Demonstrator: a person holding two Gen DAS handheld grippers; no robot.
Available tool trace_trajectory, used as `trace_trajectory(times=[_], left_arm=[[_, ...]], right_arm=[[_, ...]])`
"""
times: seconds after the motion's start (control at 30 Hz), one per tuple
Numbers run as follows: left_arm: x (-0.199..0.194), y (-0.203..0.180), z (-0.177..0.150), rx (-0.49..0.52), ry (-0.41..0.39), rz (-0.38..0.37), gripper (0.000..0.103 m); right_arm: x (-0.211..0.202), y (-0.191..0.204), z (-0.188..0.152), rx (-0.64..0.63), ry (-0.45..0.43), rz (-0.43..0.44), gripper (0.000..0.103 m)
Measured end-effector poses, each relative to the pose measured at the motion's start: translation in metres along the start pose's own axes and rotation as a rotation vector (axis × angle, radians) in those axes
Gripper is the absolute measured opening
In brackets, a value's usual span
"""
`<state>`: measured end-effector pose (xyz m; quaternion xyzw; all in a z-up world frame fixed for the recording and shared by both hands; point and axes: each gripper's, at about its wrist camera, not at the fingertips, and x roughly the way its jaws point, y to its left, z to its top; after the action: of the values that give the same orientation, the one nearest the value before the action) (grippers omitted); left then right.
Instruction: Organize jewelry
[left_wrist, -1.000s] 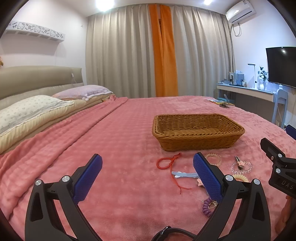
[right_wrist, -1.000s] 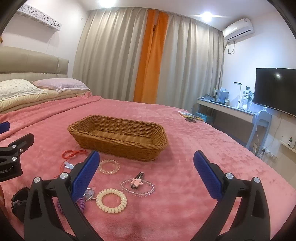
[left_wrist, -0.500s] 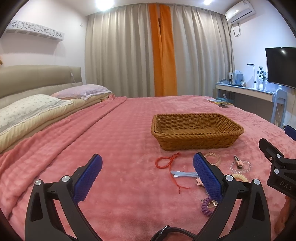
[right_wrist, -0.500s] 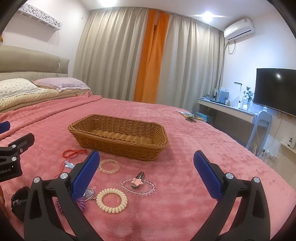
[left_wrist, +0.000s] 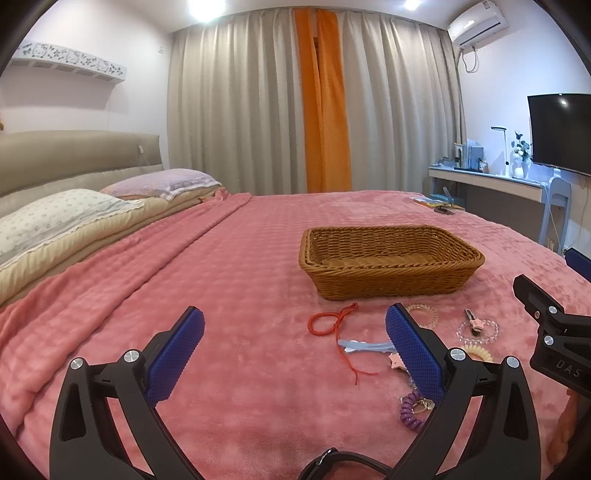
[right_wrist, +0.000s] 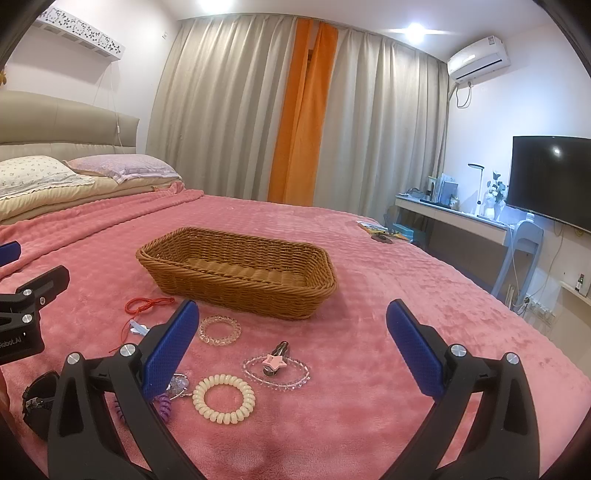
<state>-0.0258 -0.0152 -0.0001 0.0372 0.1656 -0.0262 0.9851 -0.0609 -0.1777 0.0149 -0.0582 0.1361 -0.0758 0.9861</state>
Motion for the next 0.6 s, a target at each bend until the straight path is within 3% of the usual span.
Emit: trace_trajectory(times=[0.33,0.6], left_arm=[[0.000,0.001,0.000,-0.009,0.007,-0.013,0.096],[0.004,0.035,0.009,-0.129,0.079,-0.088,0.095]], right_arm=[[0.001,0.002,0.000,-0.011,0.014,0.001,0.097],[0.011,-0.009,-0.001,0.027,0.062,0.021,0.097]])
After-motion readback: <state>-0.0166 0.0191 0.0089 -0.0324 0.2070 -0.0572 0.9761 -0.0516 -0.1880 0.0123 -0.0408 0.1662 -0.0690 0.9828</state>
